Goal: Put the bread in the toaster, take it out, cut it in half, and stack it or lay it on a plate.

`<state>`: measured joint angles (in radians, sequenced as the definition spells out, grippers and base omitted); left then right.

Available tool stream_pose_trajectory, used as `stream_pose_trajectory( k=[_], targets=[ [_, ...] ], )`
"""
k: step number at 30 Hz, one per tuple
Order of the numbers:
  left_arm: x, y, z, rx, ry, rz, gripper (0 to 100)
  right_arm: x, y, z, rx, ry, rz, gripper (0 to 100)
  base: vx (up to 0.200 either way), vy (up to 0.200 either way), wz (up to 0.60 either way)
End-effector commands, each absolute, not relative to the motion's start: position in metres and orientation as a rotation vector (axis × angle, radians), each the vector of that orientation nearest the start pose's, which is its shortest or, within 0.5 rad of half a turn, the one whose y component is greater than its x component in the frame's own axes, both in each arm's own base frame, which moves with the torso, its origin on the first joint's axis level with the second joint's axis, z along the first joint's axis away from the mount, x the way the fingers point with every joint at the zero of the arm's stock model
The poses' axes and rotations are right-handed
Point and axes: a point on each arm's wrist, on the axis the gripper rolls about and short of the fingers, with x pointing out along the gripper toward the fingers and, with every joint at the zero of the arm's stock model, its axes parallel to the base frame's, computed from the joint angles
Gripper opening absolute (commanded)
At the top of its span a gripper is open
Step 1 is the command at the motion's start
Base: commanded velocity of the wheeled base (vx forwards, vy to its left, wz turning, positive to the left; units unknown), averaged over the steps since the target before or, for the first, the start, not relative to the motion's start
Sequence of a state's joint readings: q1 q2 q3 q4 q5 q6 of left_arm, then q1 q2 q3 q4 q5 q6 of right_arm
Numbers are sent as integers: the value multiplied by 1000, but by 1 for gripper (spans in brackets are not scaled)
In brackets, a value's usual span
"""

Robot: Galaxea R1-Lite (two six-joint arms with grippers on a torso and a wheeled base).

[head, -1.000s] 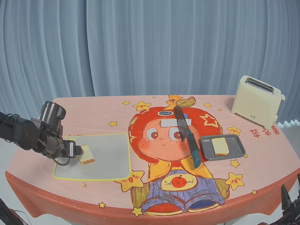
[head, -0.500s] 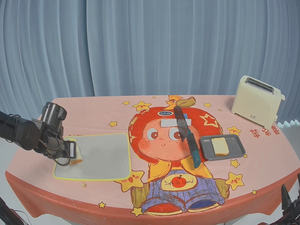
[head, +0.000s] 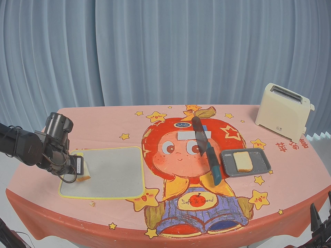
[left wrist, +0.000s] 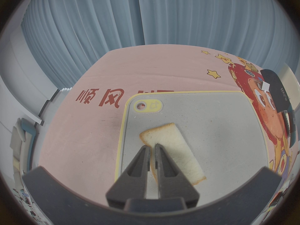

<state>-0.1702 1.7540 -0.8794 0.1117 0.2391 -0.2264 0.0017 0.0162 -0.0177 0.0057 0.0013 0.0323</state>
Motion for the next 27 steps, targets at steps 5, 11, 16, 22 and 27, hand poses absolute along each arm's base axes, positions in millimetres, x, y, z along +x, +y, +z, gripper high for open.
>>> stream_pose_trajectory(
  k=[5, 11, 16, 22, 27],
  targets=[
    [261, -40, 158, -37, 828, 156, 0, -23, 0, 76, 32, 3, 3, 100, 0, 0, 0],
    [230, -35, 199, -64, 672, 130, 0, -23, 0, 76, 32, 3, 5, 100, 0, 0, 0],
    [221, -33, 214, -61, 612, 116, 0, -23, 0, 76, 32, 3, 3, 100, 0, 0, 0],
    [220, -34, 218, -66, 593, 110, 0, -23, 0, 76, 32, 3, 5, 100, 0, 0, 0],
    [220, -34, 218, -72, 593, 109, 0, -23, 0, 76, 32, 3, 5, 100, 0, 0, 0]
  ],
)
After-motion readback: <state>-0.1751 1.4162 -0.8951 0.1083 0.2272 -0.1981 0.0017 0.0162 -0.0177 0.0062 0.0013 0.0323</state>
